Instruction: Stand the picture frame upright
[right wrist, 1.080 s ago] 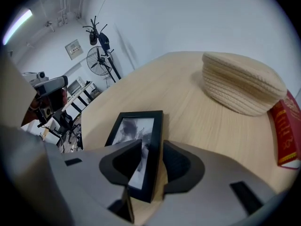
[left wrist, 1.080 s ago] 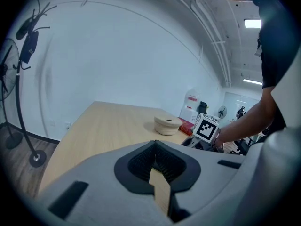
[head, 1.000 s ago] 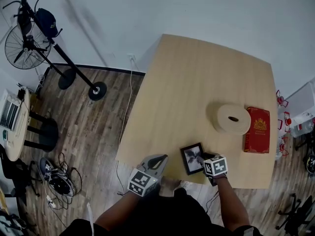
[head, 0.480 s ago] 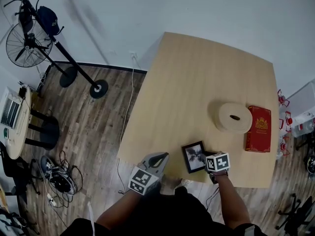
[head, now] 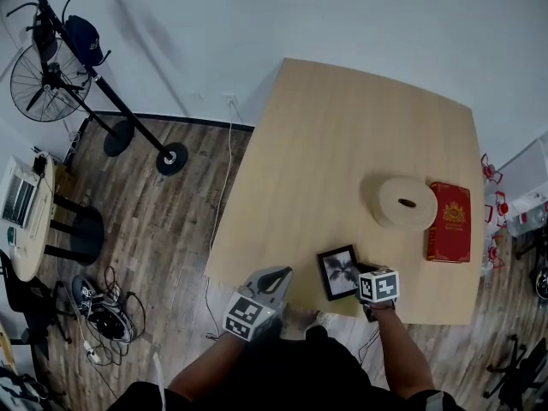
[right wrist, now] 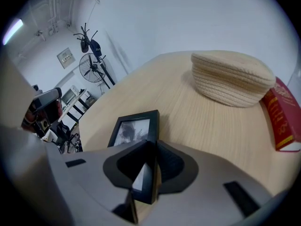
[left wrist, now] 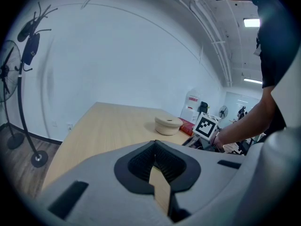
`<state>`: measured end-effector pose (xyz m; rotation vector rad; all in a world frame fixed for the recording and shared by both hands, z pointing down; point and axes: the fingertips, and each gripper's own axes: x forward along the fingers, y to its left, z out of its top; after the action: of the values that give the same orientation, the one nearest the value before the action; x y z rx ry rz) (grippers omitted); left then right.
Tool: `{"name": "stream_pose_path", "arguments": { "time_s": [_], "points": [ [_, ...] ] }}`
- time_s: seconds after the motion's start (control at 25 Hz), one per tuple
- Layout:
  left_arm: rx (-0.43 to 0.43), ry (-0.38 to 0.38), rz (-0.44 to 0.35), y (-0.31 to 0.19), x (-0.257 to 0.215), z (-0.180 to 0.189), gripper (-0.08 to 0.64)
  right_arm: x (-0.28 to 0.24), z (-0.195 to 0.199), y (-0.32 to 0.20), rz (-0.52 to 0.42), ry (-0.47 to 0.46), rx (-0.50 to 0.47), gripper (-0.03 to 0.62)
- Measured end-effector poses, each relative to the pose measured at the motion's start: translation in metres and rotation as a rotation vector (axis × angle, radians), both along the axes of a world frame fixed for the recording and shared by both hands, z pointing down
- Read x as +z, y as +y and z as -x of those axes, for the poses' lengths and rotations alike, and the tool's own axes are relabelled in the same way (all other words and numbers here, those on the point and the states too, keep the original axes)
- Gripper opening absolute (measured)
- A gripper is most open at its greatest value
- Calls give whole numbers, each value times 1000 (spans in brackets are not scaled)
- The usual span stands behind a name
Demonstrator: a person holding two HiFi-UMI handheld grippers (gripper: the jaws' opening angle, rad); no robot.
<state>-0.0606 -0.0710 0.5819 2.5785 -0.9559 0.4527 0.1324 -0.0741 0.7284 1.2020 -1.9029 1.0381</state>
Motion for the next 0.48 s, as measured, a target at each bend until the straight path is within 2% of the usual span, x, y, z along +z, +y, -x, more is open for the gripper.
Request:
{"name": "stream_pose_path", "arguments": {
  "time_s": [0.48],
  "points": [
    [34, 5, -14, 0, -5, -8, 0, -67, -6, -11, -216, -30, 85, 67]
  ]
}}
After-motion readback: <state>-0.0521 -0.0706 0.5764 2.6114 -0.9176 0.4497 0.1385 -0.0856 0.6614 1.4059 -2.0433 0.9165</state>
